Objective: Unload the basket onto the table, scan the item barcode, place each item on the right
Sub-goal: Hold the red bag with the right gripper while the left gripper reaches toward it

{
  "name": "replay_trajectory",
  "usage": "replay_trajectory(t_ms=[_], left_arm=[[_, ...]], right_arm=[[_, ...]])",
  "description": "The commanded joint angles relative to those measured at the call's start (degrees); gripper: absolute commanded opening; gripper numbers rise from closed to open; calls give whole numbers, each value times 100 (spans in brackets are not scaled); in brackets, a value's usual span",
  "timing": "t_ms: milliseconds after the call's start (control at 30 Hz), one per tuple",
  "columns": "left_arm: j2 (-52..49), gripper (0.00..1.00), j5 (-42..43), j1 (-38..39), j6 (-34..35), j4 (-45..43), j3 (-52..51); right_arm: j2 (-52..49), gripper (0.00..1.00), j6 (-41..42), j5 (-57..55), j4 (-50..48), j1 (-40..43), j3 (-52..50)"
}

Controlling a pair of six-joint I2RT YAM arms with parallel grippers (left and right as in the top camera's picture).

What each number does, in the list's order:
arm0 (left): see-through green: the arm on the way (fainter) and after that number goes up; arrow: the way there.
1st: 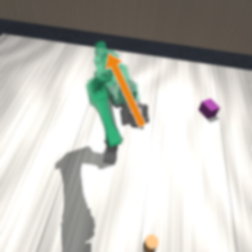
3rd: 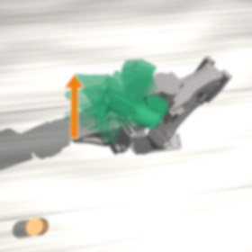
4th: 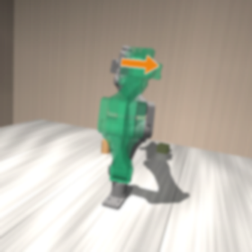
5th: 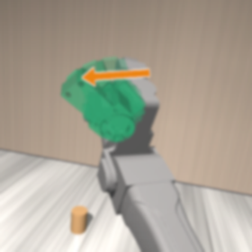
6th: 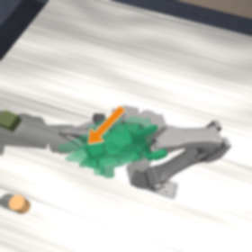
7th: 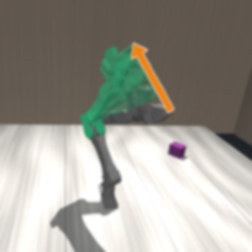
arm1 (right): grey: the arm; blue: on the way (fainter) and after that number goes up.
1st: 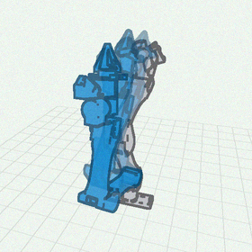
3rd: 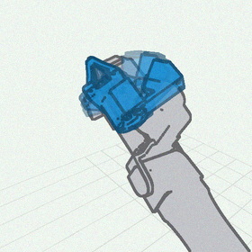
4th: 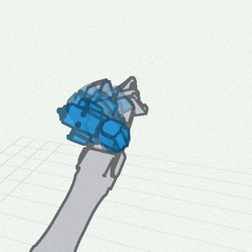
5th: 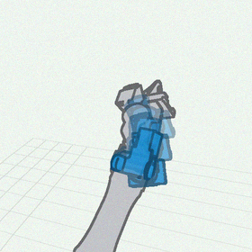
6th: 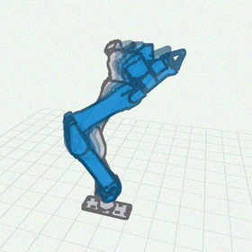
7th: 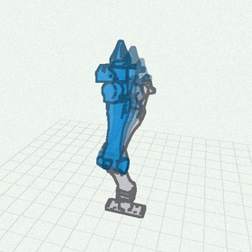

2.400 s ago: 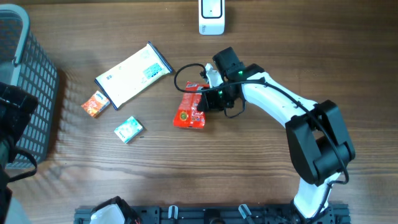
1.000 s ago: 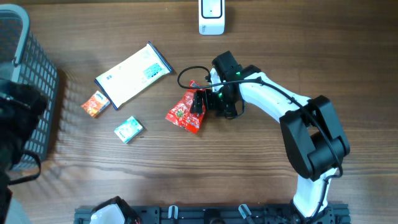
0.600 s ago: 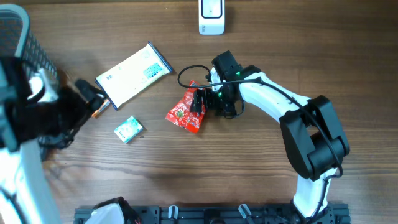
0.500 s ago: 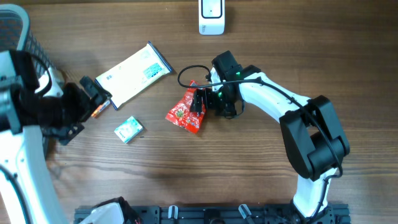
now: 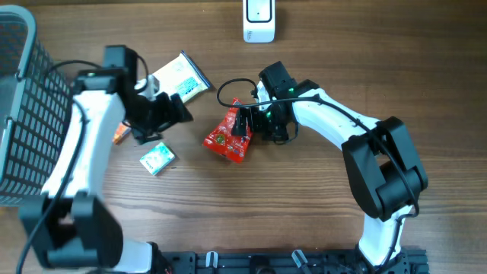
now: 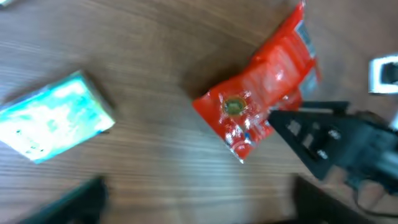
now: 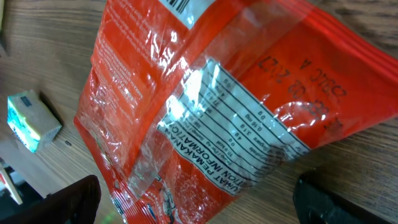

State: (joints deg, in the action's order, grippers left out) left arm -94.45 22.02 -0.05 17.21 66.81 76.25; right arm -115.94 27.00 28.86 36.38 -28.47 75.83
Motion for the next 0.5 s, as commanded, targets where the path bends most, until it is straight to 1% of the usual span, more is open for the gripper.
replay_trajectory(t_ms=[0, 33, 67, 100, 133, 167, 233, 267, 300, 333, 400, 433, 467], left_arm=[[-702, 40, 748, 48, -195, -551, -201], [-887, 35, 935, 48, -302, -684, -201], [-1093, 32, 1193, 50, -531, -850, -201], [-1257, 33, 1388, 59, -734, -981, -201], [-1410, 41, 1552, 70, -896, -1102, -201], [-1580, 46, 1652, 70, -986, -1228, -201], [-1797, 51, 1655, 70, -1003, -1364, -201], [-1928, 56, 1679, 70, -1108, -1419, -201], [-2028, 59, 1679, 70, -1204, -1440, -201], [-2111, 59, 1718, 70, -1307, -1458, -201], [-2267, 48, 1836, 70, -1425, -1506, -201], [-2317, 46, 1928, 70, -1423, -1558, -208], [-2367, 48, 2055, 70, -1423, -1604, -212]], right_arm=[[-85, 100, 20, -79, -13, 4, -44], [-85, 100, 20, -81, -15, 4, -44], [-85, 100, 20, -81, -13, 4, -44], [-85, 100, 17, -81, -13, 4, -44], [-85, 100, 17, -81, -13, 4, -44], [-85, 100, 15, -81, -13, 4, -44], [-85, 100, 15, -81, -11, 4, -44], [-85, 100, 15, -81, -11, 4, -44], [-85, 100, 15, -81, -11, 4, -44], [-85, 100, 13, -79, -11, 4, -44], [-85, 100, -4, -81, -13, 4, -44], [-85, 100, 0, -81, -13, 4, -44], [-85, 100, 9, -81, -15, 4, -44]])
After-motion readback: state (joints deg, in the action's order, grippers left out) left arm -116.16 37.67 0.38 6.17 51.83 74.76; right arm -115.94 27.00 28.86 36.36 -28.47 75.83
